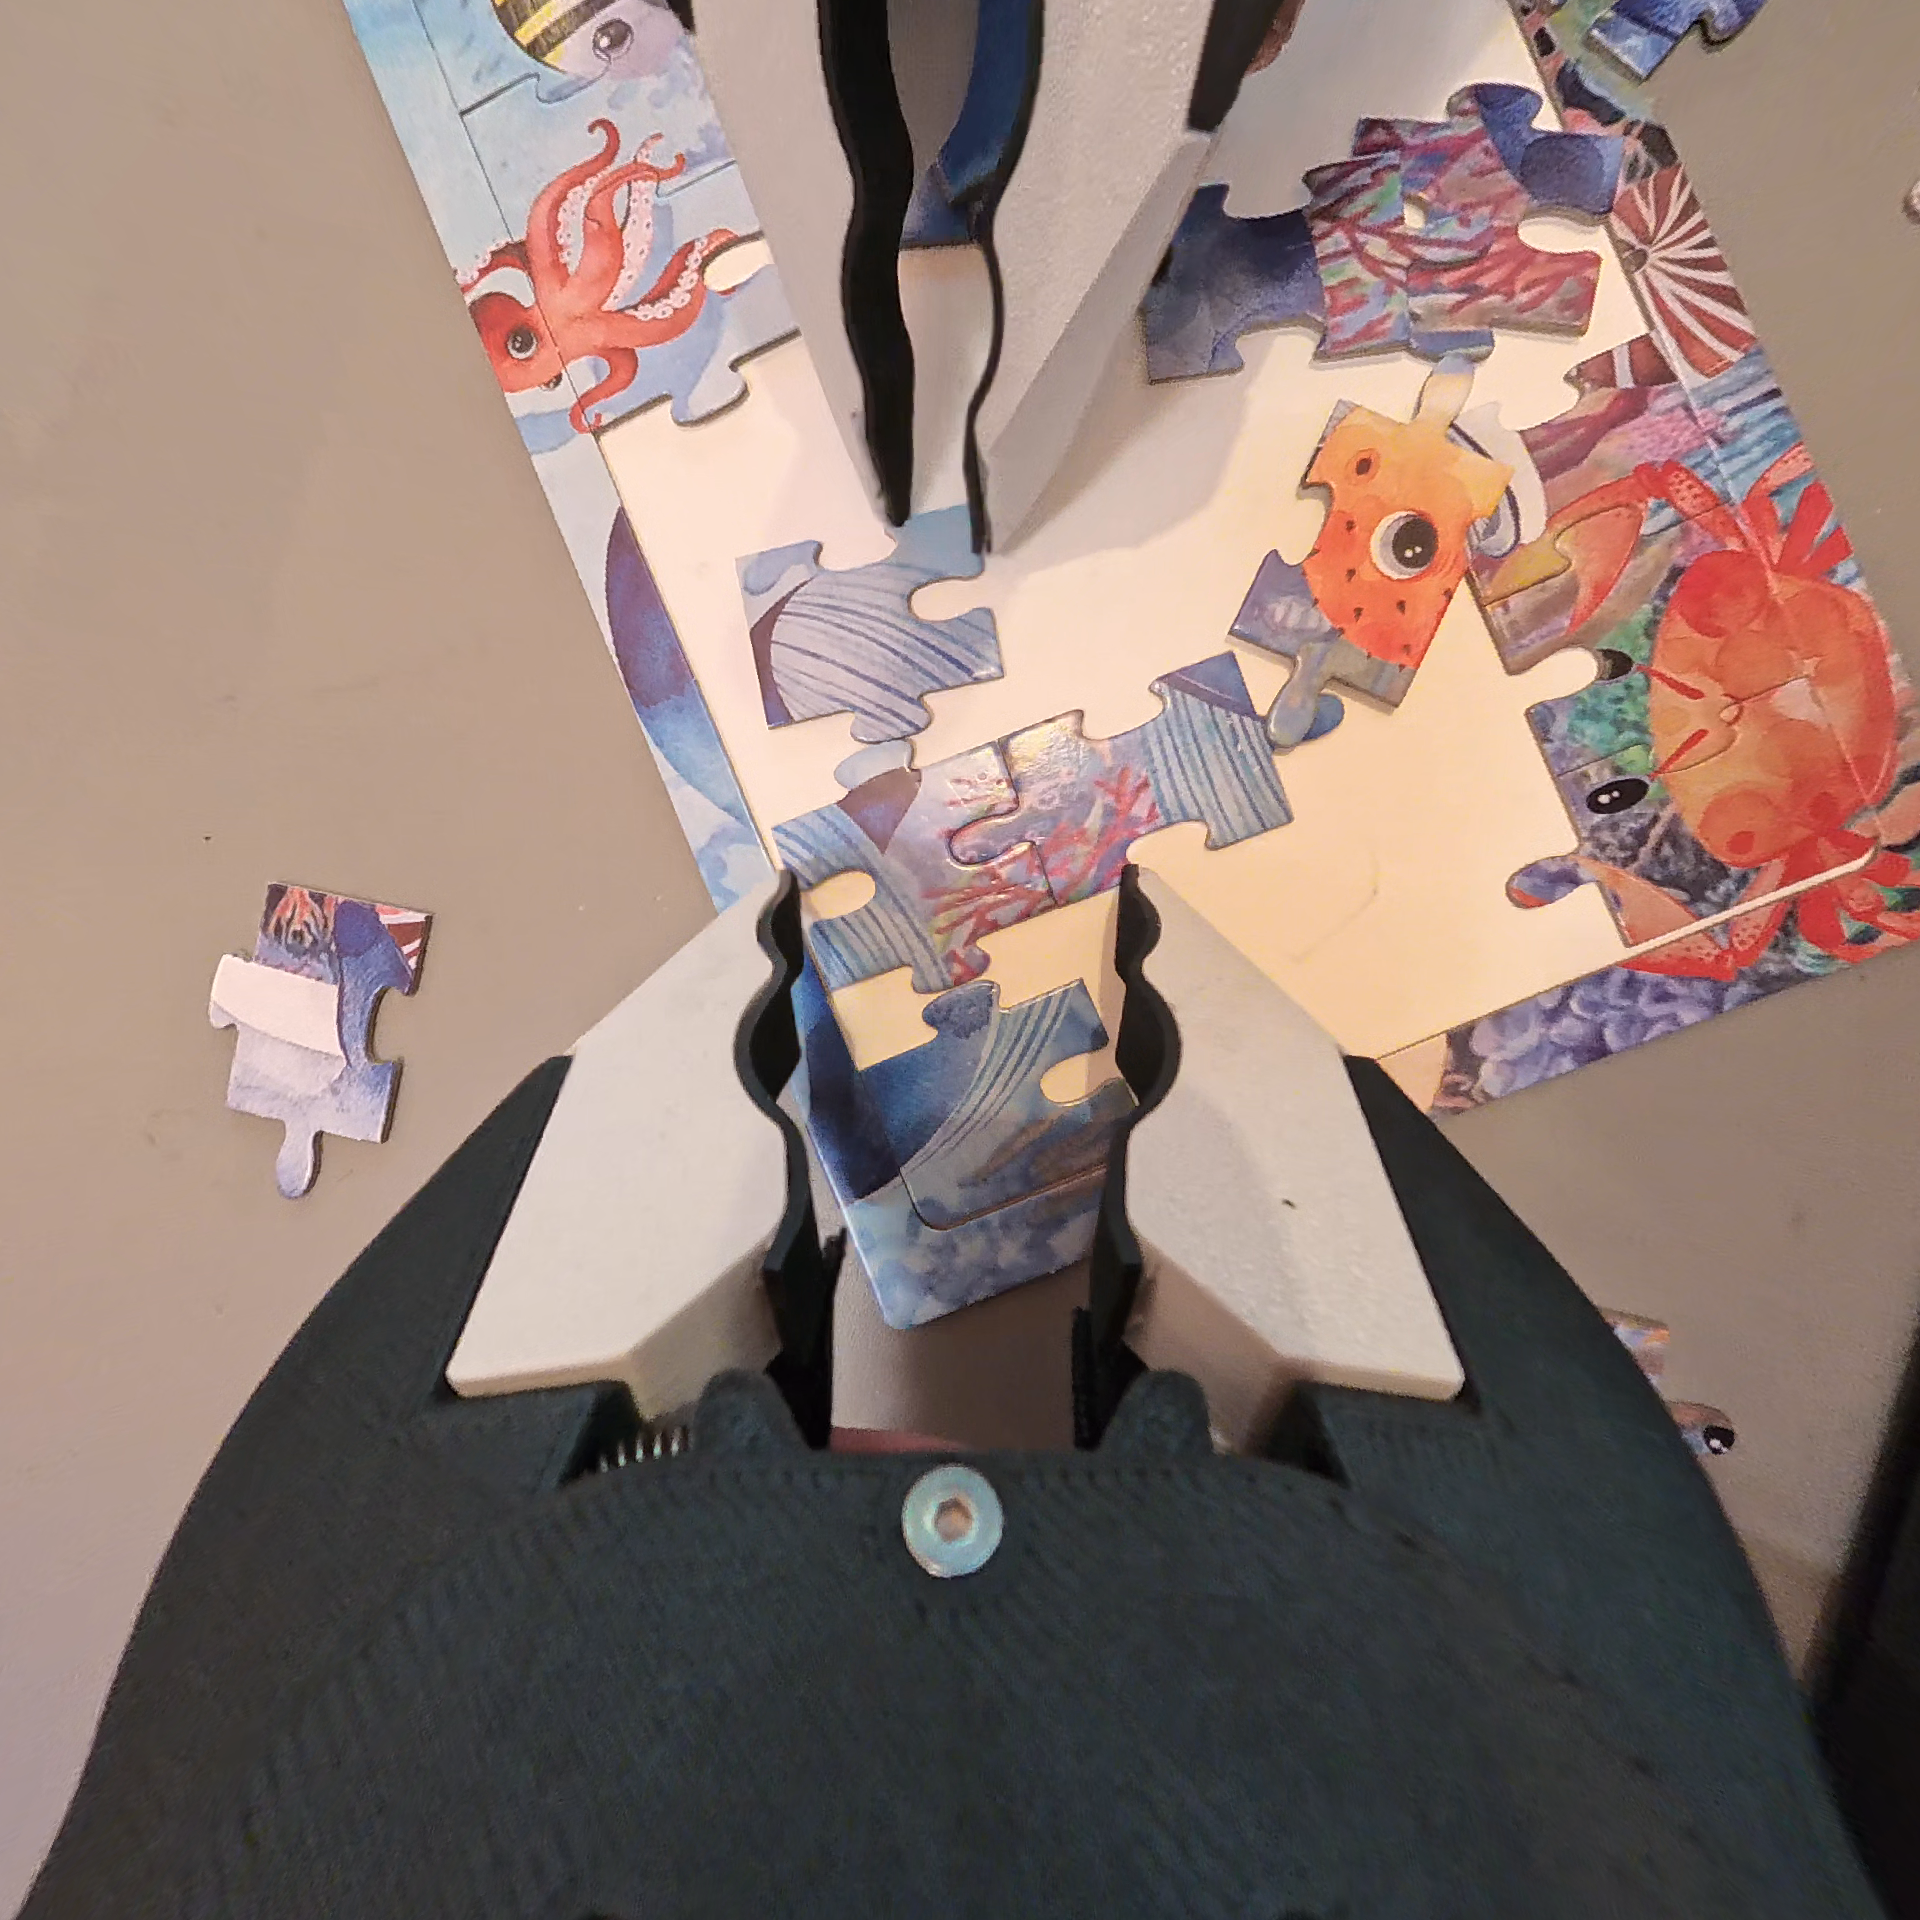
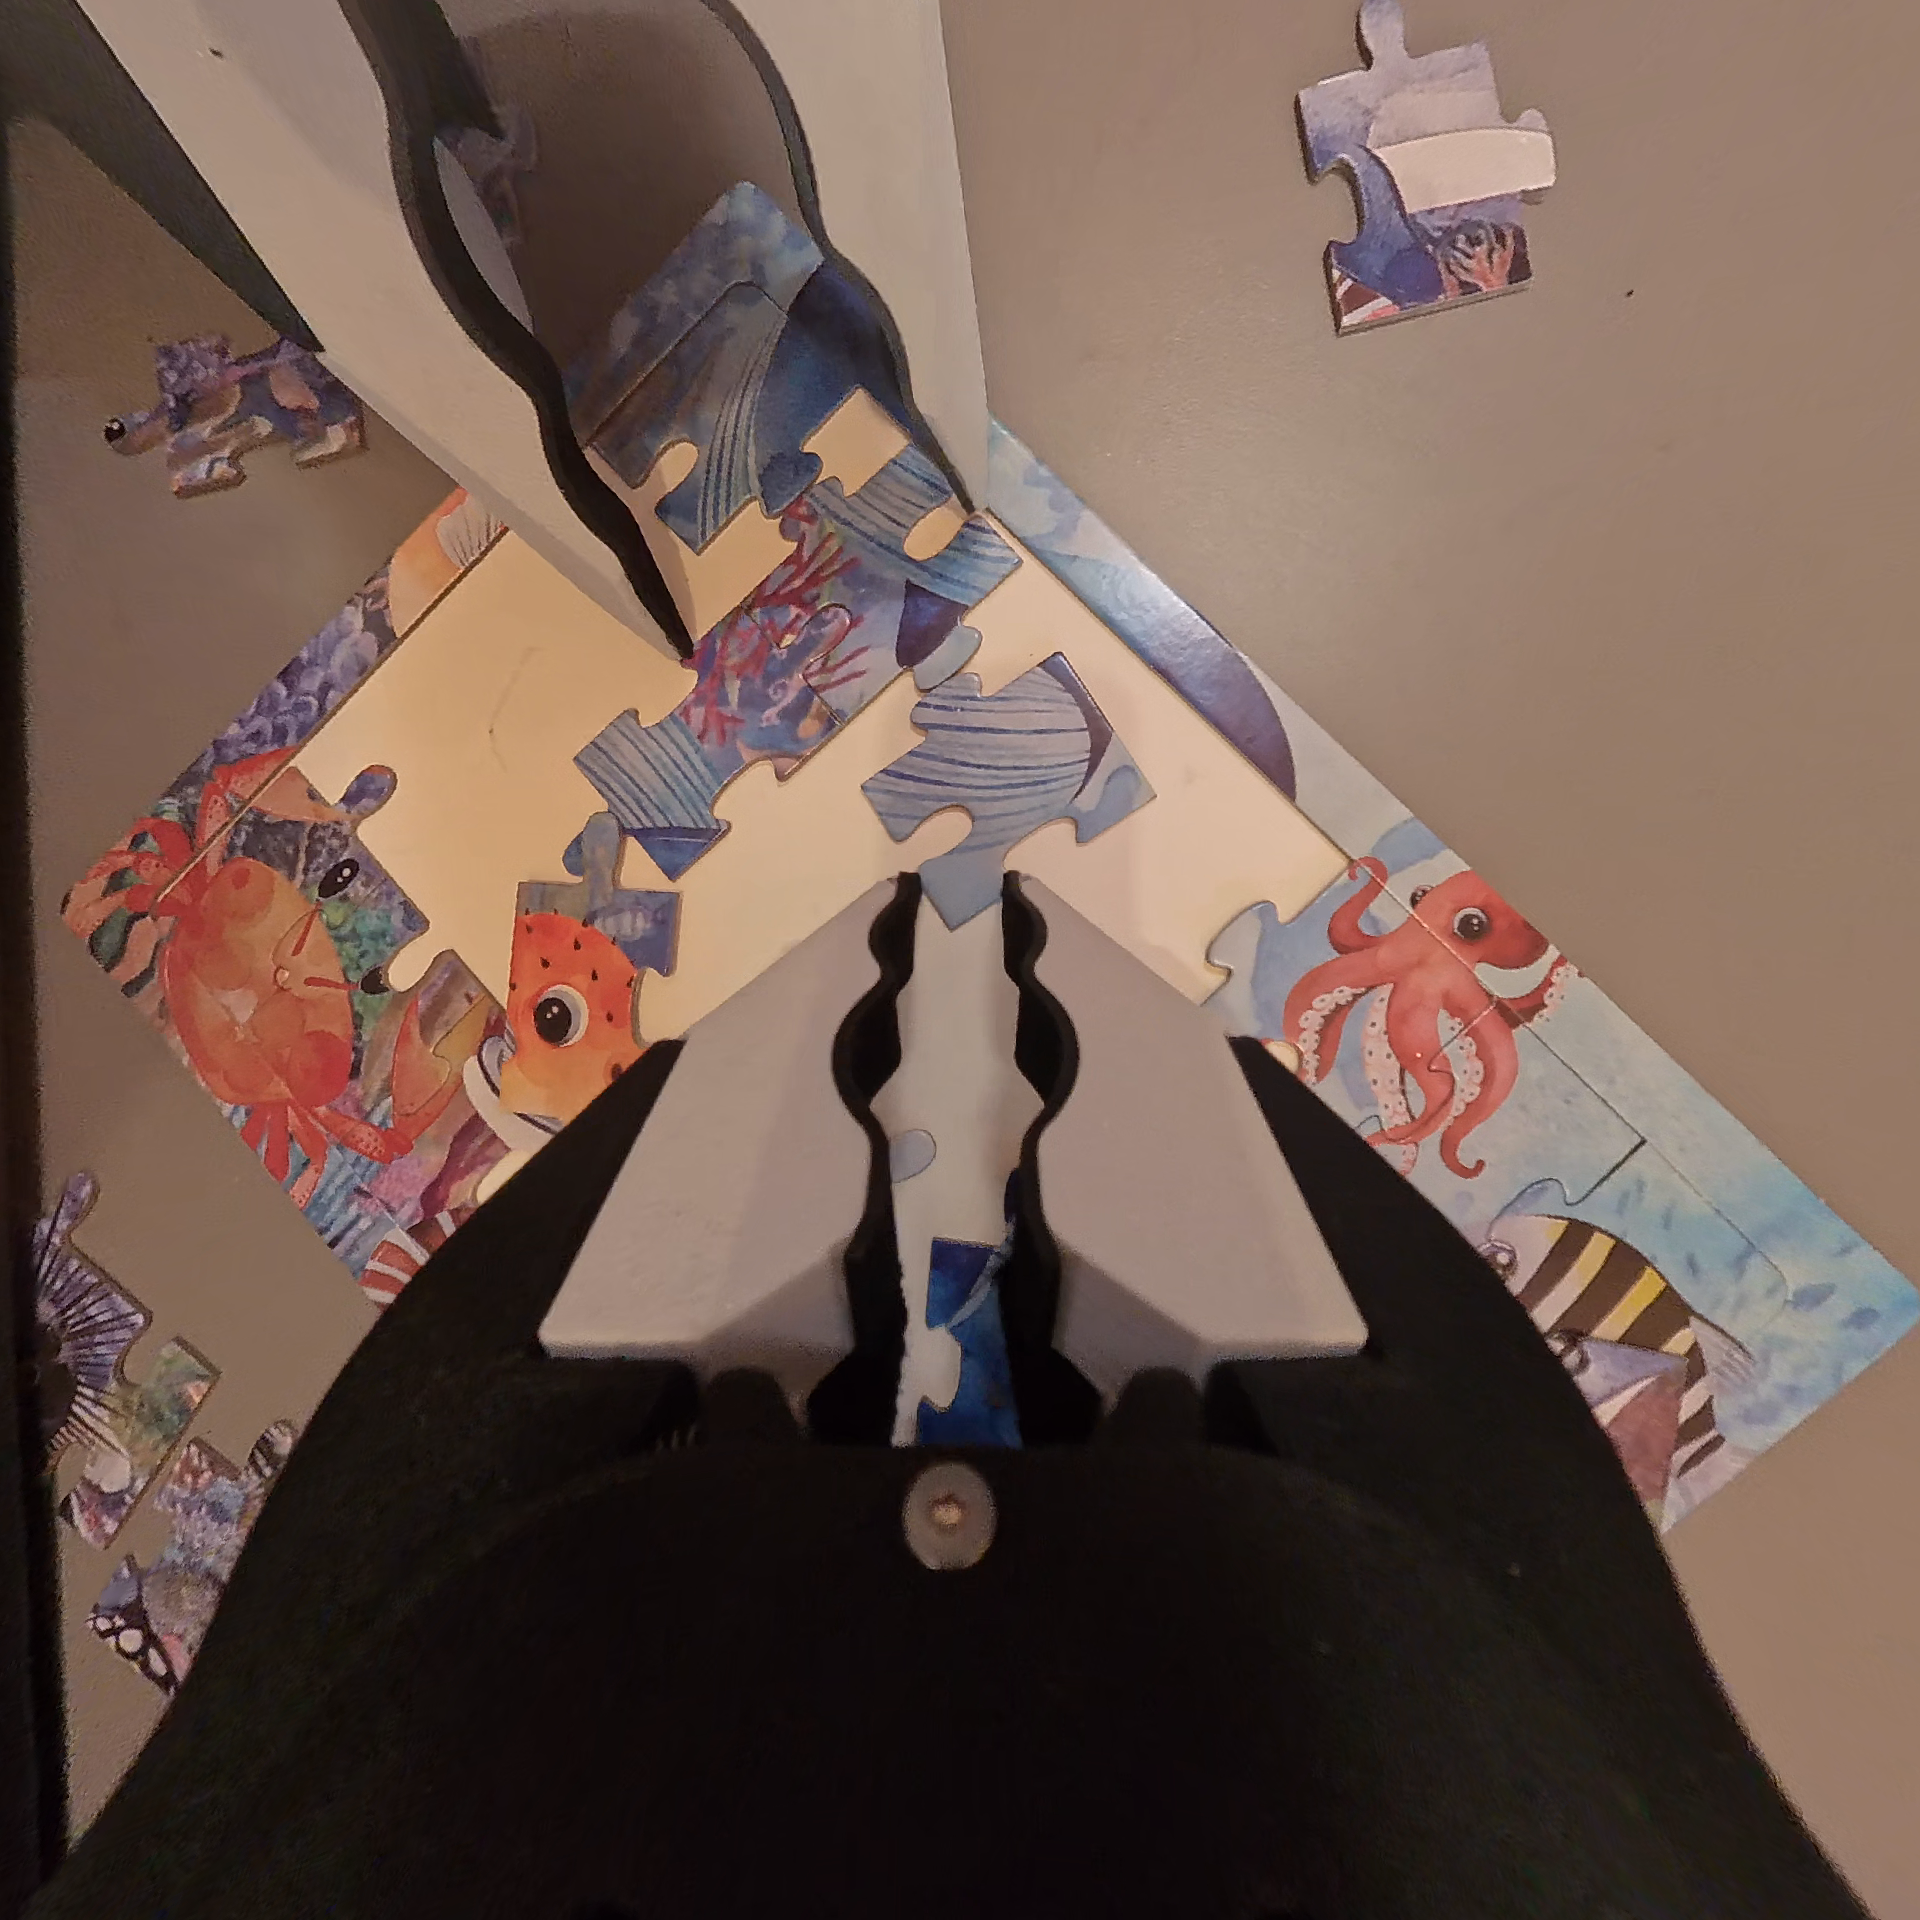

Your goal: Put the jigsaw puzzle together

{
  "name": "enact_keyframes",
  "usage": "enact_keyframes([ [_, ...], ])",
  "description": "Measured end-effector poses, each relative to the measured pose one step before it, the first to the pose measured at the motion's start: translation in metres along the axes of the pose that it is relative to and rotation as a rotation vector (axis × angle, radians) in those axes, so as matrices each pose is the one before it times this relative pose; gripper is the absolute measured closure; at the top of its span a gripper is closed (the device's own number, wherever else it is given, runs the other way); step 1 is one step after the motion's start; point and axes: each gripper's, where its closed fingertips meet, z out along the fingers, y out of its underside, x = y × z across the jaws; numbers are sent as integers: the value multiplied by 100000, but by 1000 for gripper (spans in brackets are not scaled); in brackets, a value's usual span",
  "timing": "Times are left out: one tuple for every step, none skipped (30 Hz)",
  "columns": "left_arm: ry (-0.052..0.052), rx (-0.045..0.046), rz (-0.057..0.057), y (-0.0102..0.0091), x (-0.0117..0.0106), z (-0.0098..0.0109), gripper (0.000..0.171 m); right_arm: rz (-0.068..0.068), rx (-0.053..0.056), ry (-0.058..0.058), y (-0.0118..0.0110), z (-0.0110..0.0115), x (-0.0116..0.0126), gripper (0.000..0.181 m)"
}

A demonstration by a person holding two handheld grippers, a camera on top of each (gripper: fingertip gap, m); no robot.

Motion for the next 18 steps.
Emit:
enact_keyframes([
  [-190, -86, 64, -6, -18, 16, 112, -258, -224, 444, 43, 3, 63, 170],
  [88, 11, 104, -24, 27, 50, 113, -262, -145, -25, 32, 9, -3, 173],
  [-82, 119, 95, -46, -7, 14, 113, 3, 74, -19, 12, 1, 7, 174],
  [-363, 35, 77, -10, -57, -6, 112, 46, 56, -62, -14, -5, -3, 174],
  [9, -45, -97, 0, -10, 2, 112, 102, 34, -61, -5, 0, 4, 174],
  [113, 129, -80, -15, 31, 6, 112, 385, 190, 30, -36, 13, 27, 172],
  [-35, 91, -31, -8, -16, 4, 112, 353, 264, -76, -64, 48, -22, 169],
  [-27, -47, -95, 9, -6, 8, 112, -265, 247, -173, -77, 34, -85, 165],
  [25, -141, -113, 17, 2, -7, 112, -531, -116, 406, -42, 26, -24, 164],
  [-80, -101, -47, 14, -8, -7, 113, -484, -231, 497, -13, 18, -4, 164],
  [-77, -117, 0, 20, -2, -11, 113, -83, 80, 216, -65, 42, -41, 161],
  [-116, -116, 97, 14, -15, -19, 113, 295, 291, 191, -103, 57, -30, 158],
  [-187, -150, 68, 27, -13, -16, 113, 134, 164, 740, -71, 49, 68, 158],
  [-45, -80, -49, 6, -4, -14, 113, -329, -10, 1051, -24, 38, 94, 159],
  [104, -7, -13, 6, 16, 8, 113, -170, -126, 996, -22, 25, 94, 161],
  [83, 37, -18, -5, 13, 3, 113, -247, -198, 1164, -4, 15, 112, 164],
  [9, -3, -57, 5, -8, -2, 113, -704, -173, 899, -16, 25, 58, 164],
  [0, -12, 19, 6, -14, -3, 113, -696, -136, 610, -30, 35, -13, 164],
])
